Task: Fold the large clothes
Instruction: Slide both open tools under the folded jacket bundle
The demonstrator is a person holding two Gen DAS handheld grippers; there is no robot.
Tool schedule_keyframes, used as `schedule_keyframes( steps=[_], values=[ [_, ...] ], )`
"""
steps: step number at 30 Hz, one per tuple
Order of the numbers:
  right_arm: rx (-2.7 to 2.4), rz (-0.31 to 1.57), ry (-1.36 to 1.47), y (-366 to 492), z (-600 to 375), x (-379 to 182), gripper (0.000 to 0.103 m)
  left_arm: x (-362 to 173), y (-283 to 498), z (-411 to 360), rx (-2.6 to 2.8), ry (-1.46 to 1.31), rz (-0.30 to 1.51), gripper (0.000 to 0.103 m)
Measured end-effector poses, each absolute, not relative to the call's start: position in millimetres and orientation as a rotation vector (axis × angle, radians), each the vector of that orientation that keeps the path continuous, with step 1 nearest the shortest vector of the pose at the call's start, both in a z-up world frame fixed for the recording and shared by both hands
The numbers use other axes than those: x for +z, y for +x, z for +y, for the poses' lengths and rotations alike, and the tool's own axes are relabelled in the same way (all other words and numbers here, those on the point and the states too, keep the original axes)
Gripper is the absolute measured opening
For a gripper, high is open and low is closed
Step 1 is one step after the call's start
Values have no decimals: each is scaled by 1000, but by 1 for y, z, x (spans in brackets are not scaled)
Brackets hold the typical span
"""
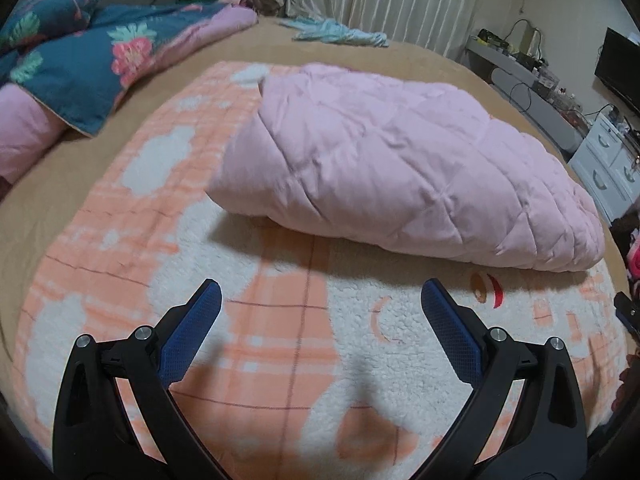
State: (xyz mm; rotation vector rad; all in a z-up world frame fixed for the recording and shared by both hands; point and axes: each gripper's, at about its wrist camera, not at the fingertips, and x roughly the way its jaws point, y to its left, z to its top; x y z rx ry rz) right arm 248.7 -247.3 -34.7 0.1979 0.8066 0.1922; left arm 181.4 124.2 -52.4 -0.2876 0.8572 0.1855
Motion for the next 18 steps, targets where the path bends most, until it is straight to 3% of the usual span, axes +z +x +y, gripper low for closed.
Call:
schedule_keyframes(
  steps=[18],
  values=[
    [140, 909, 419, 355, -259, -61, 99, -81, 251, 146, 144, -581, 934, 94]
  ],
)
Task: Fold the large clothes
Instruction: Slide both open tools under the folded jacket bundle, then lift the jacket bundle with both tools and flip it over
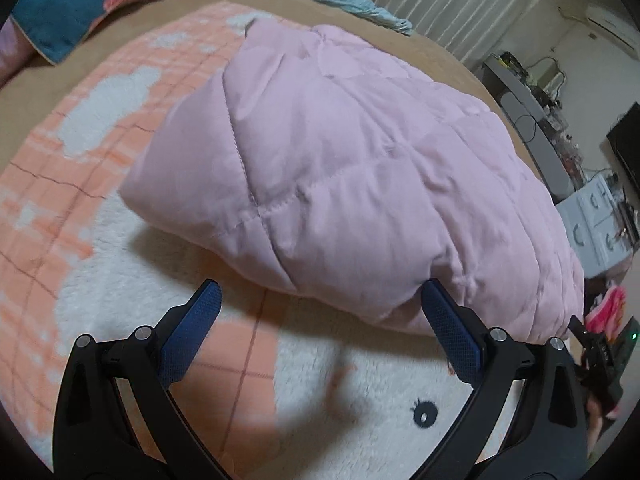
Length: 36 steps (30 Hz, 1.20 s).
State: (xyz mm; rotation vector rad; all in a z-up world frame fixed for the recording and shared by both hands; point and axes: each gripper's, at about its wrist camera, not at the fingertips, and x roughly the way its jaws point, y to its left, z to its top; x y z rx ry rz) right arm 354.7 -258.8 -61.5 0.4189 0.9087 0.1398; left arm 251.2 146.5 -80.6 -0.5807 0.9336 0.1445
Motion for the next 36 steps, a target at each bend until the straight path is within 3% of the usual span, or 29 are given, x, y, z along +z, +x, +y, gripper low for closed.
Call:
schedule_keyframes(
  steps=[17, 30, 31, 33, 34, 36],
  values=[
    [179, 927, 531, 392, -262, -86, 99, -97, 279, 176, 60, -912, 847, 95],
    [218, 895, 523, 403, -257, -93, 99, -105, 302, 175, 101, -922, 787, 94],
    [220, 890, 524, 403, -257, -94, 99, -103, 304, 174, 106, -908, 785, 93],
    [222, 874, 516, 403, -255, -93, 96, -96, 305, 171, 117, -855, 777, 80],
    [226, 860, 506, 401, -253, -92, 91, -92, 304, 168, 124, -821, 769, 76],
    [254, 826, 469, 398, -247, -87, 71, -82, 303, 161, 136, -749, 754, 61]
  ],
)
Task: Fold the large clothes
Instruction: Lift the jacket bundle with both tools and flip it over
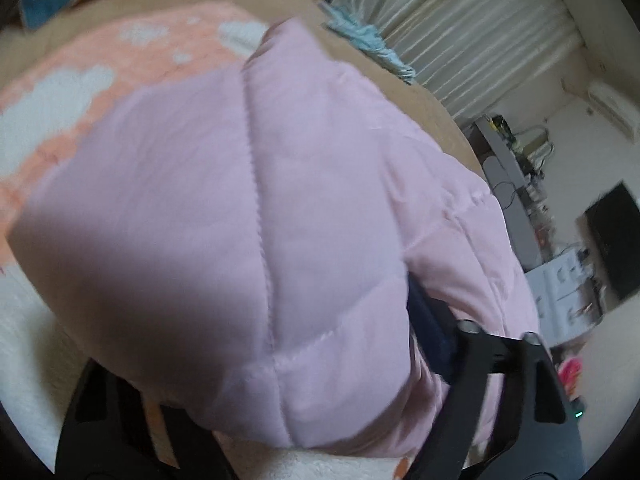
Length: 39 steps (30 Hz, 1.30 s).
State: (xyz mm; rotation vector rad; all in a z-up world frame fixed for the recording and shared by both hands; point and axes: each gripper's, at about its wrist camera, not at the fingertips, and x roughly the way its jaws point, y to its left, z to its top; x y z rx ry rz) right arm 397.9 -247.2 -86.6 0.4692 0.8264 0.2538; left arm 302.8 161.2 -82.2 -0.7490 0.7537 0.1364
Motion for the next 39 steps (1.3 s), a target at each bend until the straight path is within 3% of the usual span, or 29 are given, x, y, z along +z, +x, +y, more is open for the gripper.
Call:
schedule_keyframes(
  steps=[3, 12, 27, 39],
  values=[
    [268, 785, 398, 394, -240, -76, 56, -71, 302, 152, 150, -658, 743, 51],
    [265, 740, 260, 390, -223, -61, 40, -57, 299, 140, 160, -511, 727, 39],
    [283, 649, 74, 370, -204, -10, 32, -17, 291, 134, 152, -411, 705, 33],
    [328, 606, 13, 322, -205, 28, 31, 11, 249, 136, 144, -380, 695, 32]
  ],
)
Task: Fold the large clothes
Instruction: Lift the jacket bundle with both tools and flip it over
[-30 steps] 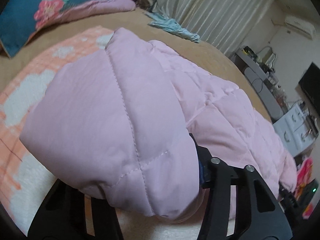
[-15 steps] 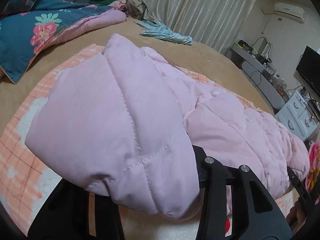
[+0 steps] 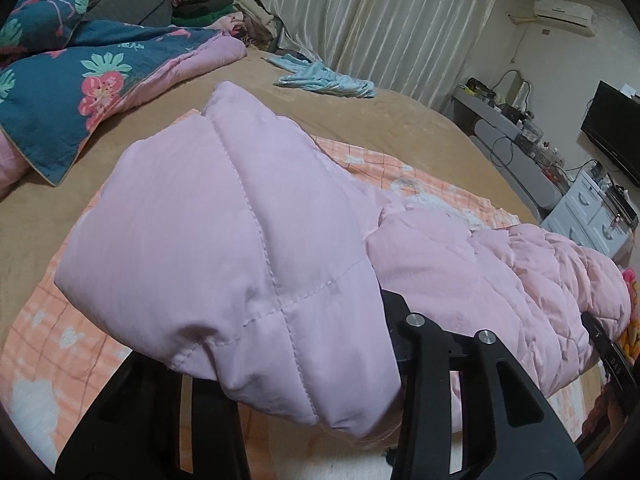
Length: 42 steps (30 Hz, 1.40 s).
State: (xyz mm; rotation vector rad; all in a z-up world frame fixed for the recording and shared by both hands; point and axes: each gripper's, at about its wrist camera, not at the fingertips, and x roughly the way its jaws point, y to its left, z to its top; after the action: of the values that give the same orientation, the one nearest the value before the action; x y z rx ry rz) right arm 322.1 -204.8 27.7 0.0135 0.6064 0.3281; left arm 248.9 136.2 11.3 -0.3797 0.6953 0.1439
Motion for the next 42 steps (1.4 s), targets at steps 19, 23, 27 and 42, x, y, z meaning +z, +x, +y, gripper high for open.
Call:
schedule_keyframes(
  steps=[19, 23, 27, 42],
  values=[
    [340, 635, 8, 265, -205, 31, 31, 7, 200, 142, 143, -387, 723, 32],
    [341, 637, 9, 260, -207, 30, 31, 7, 193, 143, 140, -389, 725, 32],
    [343, 638, 10, 252, -208, 30, 31, 7, 186, 145, 135, -391, 722, 32],
    [346, 663, 44, 213, -220, 10, 31, -7, 149, 137, 125, -365, 729, 33]
  ],
)
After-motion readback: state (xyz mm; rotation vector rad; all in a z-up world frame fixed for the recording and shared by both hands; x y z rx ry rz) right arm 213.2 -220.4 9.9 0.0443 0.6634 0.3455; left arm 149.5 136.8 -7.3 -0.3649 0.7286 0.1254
